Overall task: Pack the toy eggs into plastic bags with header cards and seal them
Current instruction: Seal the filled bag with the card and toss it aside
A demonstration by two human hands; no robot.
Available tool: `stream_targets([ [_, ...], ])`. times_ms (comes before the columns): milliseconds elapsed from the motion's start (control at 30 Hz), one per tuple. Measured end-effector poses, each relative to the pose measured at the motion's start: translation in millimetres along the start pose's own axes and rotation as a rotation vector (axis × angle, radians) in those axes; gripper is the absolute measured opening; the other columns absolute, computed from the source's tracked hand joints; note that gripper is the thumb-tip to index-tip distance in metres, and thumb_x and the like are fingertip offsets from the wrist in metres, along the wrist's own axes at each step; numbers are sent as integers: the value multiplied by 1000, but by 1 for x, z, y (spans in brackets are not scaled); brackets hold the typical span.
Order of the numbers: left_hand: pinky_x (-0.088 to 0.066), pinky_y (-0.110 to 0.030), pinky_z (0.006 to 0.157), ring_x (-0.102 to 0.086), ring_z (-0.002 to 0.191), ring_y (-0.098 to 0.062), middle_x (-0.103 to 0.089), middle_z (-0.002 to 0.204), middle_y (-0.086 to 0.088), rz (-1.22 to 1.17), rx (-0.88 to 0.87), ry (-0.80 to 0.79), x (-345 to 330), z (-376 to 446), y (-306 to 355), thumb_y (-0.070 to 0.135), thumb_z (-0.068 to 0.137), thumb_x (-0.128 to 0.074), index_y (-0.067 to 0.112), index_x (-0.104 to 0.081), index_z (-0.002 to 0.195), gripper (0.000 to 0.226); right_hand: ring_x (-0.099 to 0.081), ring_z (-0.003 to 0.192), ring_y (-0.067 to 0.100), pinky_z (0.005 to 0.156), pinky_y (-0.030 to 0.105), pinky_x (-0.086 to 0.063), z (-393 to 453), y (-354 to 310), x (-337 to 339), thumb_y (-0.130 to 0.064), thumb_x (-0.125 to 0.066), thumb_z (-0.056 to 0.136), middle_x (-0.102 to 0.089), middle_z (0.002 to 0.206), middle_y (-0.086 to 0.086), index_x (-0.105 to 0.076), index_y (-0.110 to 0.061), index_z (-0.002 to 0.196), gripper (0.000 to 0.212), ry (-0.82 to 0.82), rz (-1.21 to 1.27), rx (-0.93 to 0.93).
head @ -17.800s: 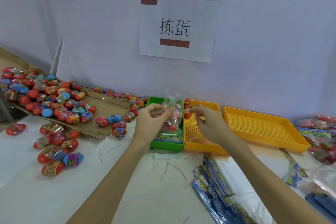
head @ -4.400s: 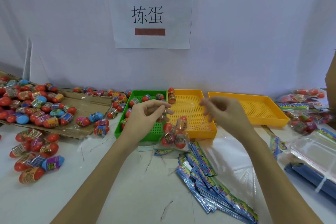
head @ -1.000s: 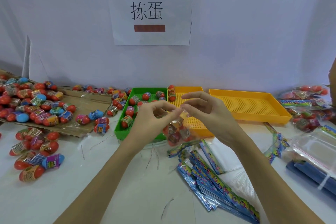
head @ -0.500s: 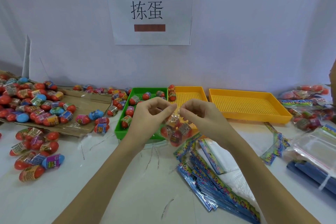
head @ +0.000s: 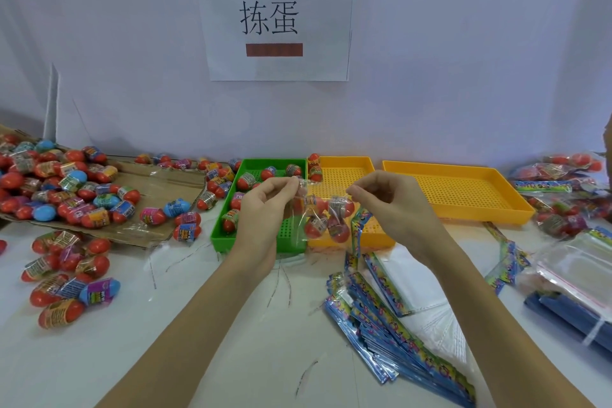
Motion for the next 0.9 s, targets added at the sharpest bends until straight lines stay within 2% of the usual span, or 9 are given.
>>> stream_targets([
  [100,-52,-32,87,-68,91,-14,-75,98,-5,26,11,-136,3,2,1,39,93,-68,7,-76,103,34,-64,76,5,71,20,-53,0,1,3,-22,-72,96,-71,84,0,-76,-14,95,9,-21,14,-7],
  [167,-50,-29,85,-67,81,-8,-74,89,-2,104,8,-206,4,1,1,47,85,-74,9,-77,91,39,-67,82,13,74,24,-56,1,2,4,-23,-72,95,-73,86,2,-77,-16,95,9,-54,19,-21],
  [233,-47,-31,86,-67,78,-9,-72,81,-4,118,12,-214,4,1,0,39,84,-79,6,-72,78,34,-69,87,16,78,27,-57,0,2,5,-25,-72,95,-74,88,2,-77,-17,95,9,-106,11,-25],
  [367,-52,-33,85,-67,82,-14,-71,82,-5,-60,78,-187,7,4,1,29,78,-83,9,-72,77,22,-71,90,11,79,23,-58,0,0,6,-29,-71,95,-77,90,-4,-77,-21,104,14,-85,76,-25],
  [467,-55,-20,65,-69,70,-7,-74,80,-1,-284,133,-118,6,6,4,21,79,-81,12,-73,81,12,-73,96,15,77,25,-59,0,-2,5,-46,-70,88,-77,101,1,-72,-24,118,38,-132,218,-131],
  [533,-55,-16,58,-71,68,-4,-76,78,1,-390,136,-55,7,6,5,19,79,-79,11,-74,85,11,-74,97,18,76,27,-60,-2,-3,3,-51,-74,79,-77,105,6,-72,-22,118,49,-199,228,-202],
  [667,-58,-19,69,-75,84,-10,-79,91,-3,-304,77,-76,4,5,4,31,85,-74,12,-80,87,19,-68,80,11,71,25,-56,-3,-2,0,-29,-77,91,-74,87,5,-77,-12,92,17,-107,231,-185],
  [767,-57,-21,81,-71,94,-12,-77,109,-7,-229,98,-185,0,3,2,47,86,-69,10,-79,106,44,-65,82,13,78,36,-57,-1,2,0,-23,-71,97,-72,82,0,-75,-13,89,13,41,247,-178],
  [900,-62,-28,83,-73,88,-11,-79,102,-7,-197,110,-220,-2,2,-2,26,92,-71,12,-83,98,20,-67,76,18,68,30,-60,1,1,-1,-18,-66,101,-71,84,8,-70,-9,97,11,148,148,-76],
])
Point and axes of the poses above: each hand's wrist, its own z-axis towards the middle knuckle, its own x-axis out of the back of the hand, y = z × x, the point moved 1 cm from there along z, towards the middle knuckle
